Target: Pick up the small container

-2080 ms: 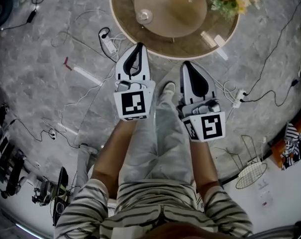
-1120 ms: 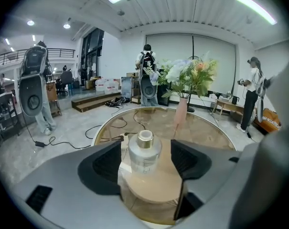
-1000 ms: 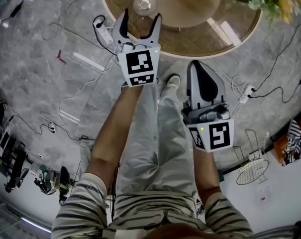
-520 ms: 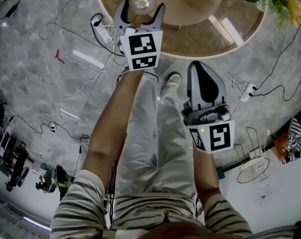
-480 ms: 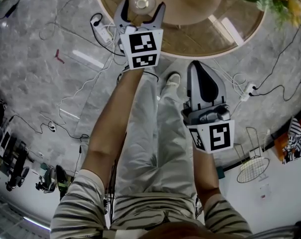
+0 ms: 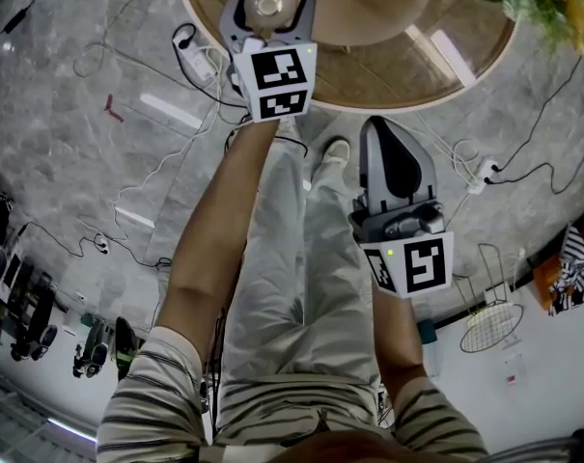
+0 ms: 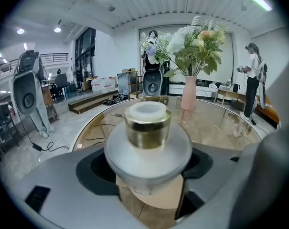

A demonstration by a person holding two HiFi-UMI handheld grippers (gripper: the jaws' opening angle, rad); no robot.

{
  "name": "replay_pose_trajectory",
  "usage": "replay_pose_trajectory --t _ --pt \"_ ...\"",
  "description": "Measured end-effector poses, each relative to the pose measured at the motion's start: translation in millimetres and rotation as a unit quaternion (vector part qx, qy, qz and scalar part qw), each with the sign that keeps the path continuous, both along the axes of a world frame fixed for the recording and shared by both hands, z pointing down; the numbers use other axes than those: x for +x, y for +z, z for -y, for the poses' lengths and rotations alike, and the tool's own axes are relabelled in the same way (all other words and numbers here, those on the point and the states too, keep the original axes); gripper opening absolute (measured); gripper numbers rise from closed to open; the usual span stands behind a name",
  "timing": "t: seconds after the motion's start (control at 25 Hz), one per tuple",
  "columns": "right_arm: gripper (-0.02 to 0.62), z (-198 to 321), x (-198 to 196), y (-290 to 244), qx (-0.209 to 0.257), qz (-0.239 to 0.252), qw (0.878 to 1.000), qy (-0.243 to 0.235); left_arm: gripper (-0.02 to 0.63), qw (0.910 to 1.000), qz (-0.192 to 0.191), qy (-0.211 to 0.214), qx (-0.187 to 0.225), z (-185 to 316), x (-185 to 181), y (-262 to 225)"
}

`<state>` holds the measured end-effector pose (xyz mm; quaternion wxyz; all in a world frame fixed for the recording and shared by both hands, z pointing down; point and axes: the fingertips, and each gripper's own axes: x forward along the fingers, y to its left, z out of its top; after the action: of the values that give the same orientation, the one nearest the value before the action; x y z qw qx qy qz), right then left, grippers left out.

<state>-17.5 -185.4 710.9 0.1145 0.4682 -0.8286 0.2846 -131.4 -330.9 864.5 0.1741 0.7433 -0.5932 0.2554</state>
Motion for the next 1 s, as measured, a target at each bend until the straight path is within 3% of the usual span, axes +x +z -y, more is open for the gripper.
replay_pose_trajectory --t 0.48,0.8,1.0 --pt "0.011 -4.5 8.1 -17.8 0.013 -0.011 1.0 0.004 0.328 0.9993 -0.003 0.03 -0.022 -7.0 6.2 -8.3" --pt "0.011 -13.6 23.8 -64.1 0.039 -0.002 0.999 0.026 0.328 0.9987 -0.016 0.046 -0.018 -31.9 20.8 -64.5" --pt "0.012 -27.5 21.9 -98.3 0.057 -0.005 0.998 0.027 0.328 0.999 -0.034 0.029 -0.004 -47.9 13.4 -116.4"
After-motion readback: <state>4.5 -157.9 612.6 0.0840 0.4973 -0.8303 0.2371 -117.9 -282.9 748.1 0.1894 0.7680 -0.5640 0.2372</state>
